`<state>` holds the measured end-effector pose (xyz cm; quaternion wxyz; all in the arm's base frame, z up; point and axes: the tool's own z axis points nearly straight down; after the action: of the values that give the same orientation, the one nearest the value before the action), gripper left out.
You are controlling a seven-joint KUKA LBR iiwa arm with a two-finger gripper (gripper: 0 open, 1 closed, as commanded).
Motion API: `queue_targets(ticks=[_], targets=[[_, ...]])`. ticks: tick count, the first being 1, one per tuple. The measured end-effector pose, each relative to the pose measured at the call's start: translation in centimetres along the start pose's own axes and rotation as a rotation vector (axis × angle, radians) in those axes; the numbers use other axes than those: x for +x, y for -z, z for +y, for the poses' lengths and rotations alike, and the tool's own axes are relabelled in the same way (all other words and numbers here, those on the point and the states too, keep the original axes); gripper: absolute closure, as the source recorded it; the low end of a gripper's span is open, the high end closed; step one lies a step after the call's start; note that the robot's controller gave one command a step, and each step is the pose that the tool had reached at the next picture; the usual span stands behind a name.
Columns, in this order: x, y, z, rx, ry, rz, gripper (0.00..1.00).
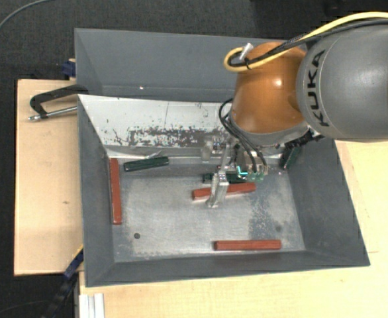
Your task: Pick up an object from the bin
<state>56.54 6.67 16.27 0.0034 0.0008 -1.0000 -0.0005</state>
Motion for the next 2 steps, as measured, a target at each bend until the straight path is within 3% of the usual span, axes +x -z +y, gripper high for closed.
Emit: queue_targets(ticks=[1, 2], targets=[[-1.1, -9.6, -6.4, 0.003, 0.021, -0.001, 0.00], [-0.9, -6.0, -5.2, -0.002, -0.063, -0.014, 0.00]])
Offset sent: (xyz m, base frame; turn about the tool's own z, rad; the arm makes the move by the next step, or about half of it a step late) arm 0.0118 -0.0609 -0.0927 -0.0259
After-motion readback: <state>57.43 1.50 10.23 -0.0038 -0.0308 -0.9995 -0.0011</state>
